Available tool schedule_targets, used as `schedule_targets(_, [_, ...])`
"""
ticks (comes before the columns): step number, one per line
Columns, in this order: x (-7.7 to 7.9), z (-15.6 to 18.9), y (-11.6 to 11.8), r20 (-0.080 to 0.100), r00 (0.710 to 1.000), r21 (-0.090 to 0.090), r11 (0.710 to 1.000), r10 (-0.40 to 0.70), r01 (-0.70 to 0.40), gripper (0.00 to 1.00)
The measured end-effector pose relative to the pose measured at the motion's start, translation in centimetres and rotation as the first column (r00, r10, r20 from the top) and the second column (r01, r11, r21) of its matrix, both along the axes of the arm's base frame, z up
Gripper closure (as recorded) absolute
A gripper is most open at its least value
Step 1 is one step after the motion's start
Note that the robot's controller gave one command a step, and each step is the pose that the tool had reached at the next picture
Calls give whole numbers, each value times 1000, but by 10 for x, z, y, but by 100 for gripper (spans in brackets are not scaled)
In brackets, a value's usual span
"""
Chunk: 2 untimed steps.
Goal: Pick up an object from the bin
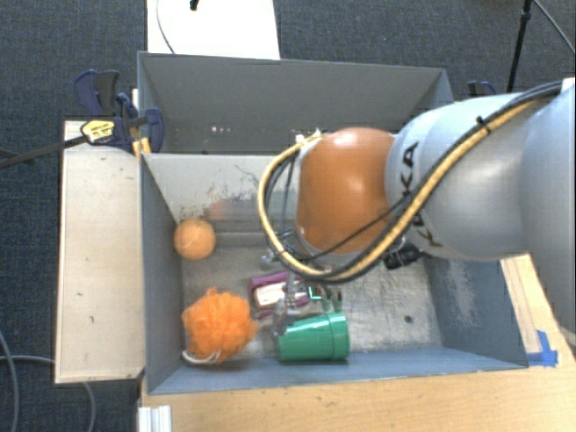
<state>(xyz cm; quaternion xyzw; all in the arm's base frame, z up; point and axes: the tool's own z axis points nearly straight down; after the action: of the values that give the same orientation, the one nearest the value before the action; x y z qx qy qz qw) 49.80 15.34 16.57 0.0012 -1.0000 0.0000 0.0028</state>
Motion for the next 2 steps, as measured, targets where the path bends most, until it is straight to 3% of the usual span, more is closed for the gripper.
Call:
schedule_targets(1, [2,4,-1,8,1000,1,1000,-5,5,0])
schedule_targets(2, [8,-45,-2,15,999,4,999,-33,32,0])
